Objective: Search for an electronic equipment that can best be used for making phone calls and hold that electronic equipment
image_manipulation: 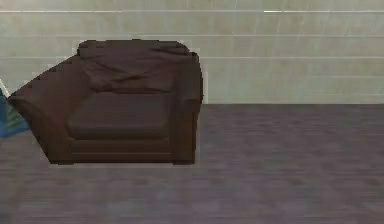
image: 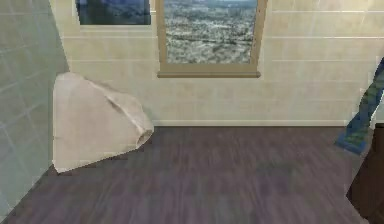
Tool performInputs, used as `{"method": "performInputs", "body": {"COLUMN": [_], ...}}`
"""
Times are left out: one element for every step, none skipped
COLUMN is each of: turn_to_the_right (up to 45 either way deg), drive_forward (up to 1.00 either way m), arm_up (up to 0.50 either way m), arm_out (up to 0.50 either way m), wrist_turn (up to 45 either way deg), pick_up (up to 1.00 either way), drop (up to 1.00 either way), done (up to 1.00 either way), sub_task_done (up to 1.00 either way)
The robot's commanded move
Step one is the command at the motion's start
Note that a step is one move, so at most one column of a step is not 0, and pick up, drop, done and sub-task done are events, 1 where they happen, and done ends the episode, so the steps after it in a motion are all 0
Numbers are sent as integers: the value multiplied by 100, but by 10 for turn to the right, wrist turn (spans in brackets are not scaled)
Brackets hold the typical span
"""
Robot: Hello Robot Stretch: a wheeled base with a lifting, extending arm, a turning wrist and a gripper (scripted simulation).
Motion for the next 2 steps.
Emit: {"method": "performInputs", "body": {"turn_to_the_right": [450,450], "drive_forward": [0,0], "arm_up": [0,0], "arm_out": [0,0], "wrist_turn": [0,0], "pick_up": [0,0], "drop": [0,0], "done": [0,0], "sub_task_done": [0,0]}}
